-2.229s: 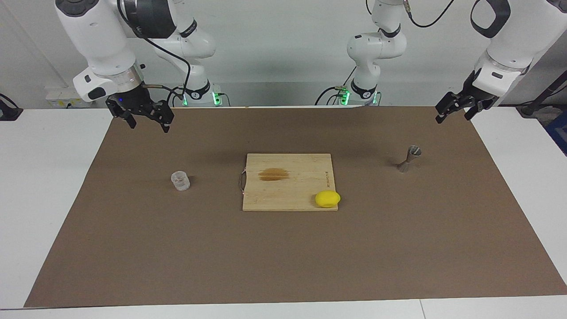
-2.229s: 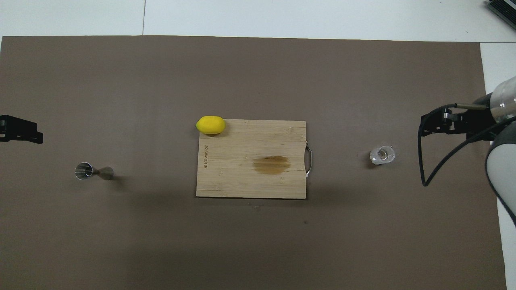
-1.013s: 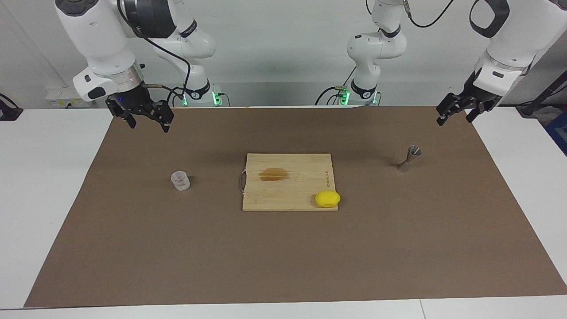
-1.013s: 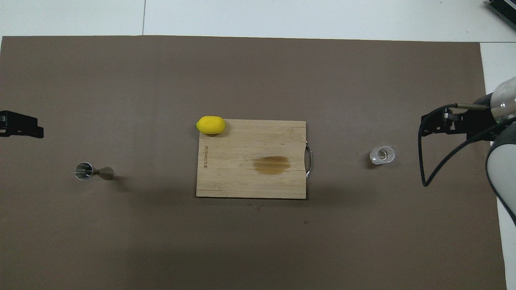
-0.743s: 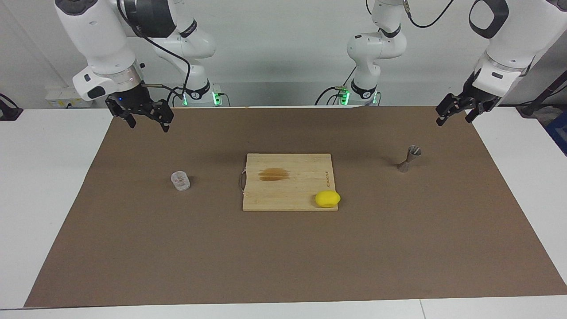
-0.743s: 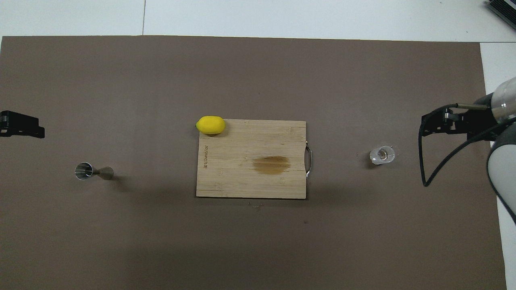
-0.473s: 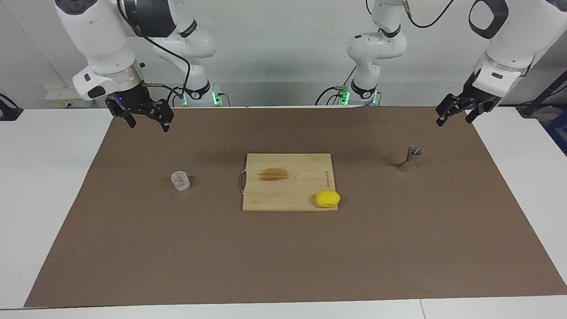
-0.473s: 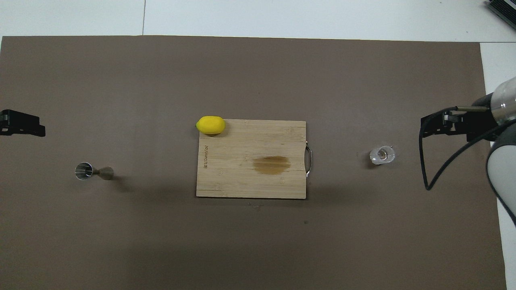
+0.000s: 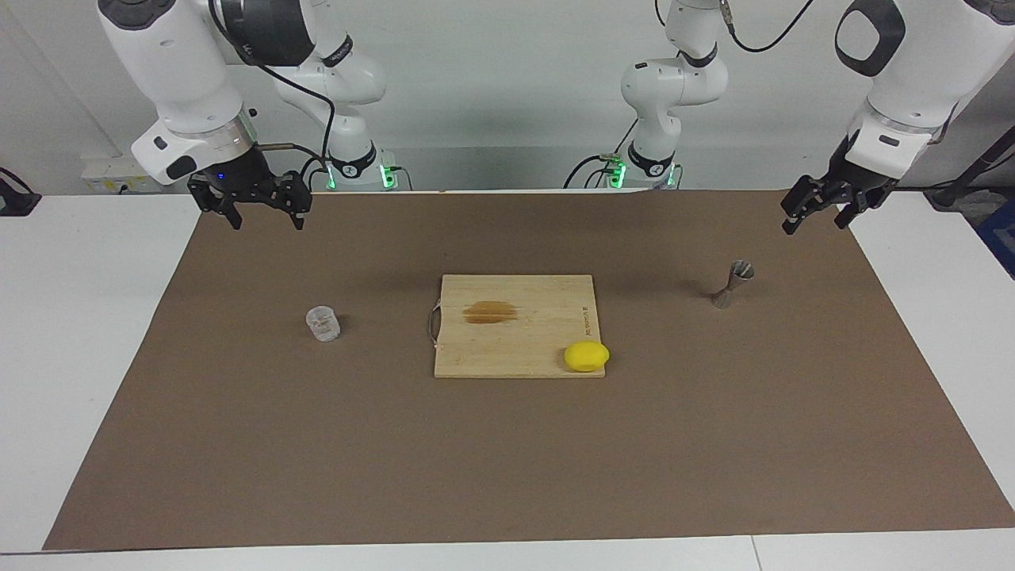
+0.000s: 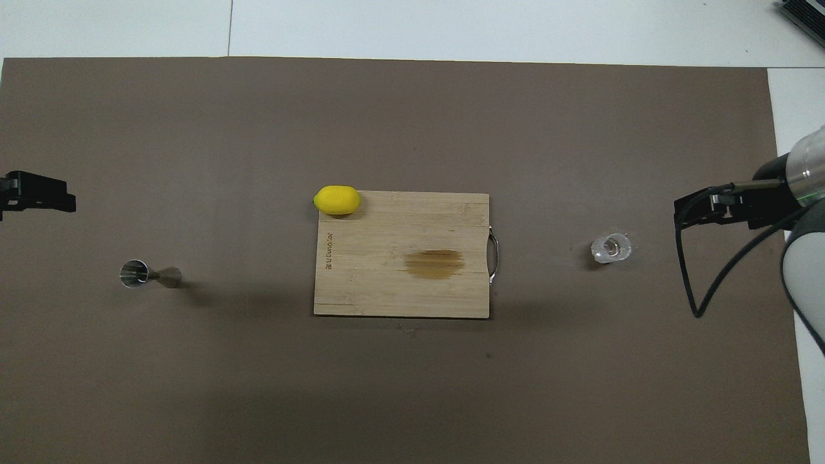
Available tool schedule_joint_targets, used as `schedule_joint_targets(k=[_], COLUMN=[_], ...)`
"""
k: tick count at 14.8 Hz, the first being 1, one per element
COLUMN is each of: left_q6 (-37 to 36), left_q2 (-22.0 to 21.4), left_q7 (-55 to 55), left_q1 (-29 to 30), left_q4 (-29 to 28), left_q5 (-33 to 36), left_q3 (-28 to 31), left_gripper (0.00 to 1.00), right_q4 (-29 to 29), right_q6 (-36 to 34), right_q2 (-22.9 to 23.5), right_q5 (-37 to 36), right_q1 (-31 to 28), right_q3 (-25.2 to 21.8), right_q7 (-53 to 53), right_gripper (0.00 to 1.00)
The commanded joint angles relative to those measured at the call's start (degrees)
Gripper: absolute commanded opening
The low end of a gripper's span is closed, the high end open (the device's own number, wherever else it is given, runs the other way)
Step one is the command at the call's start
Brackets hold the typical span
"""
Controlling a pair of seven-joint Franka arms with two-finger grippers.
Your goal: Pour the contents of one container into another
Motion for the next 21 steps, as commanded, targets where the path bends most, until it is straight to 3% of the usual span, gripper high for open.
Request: schedule_joint_targets(k=[1,7,11,17,21], left_q6=[1.2,1.9,8.6,2.0,2.2], left_q2=[-1.7,-2.4,-6.0,-6.8,-6.8], left_q7=[-0.2,-3.6,-3.3,1.3,12.0], left_q1=[0.1,-0.6,-1.9,-1.3,4.1], left_q4=[-2.3,-4.5,-12.6,-13.1,-13.1], left_q5=[-0.4,-0.4,-0.5,-0.7,-9.5], left_q3=[0.5,0.1,0.0,0.1,1.3], left_gripper=[1.0,1.0,1.0,1.0,1.0], right_q4=[-1.1,-1.1,-1.1,-1.2,-1.1], right_q6=[0.1,0.1,0.3,0.2,0.2], right_q2=[-1.2,-1.2,-1.2,-1.2,-1.2], right_q5=[0.9,0.9,0.9,0.9,0.9], right_q1=[-0.5,-0.5,-0.5,-0.5,-0.5], right_q3=[0.1,0.1,0.1,0.1,0.1], right_q7=[-1.5,-1.0,-1.0,-0.9,-1.0], right_gripper=[1.0,1.0,1.0,1.0,1.0])
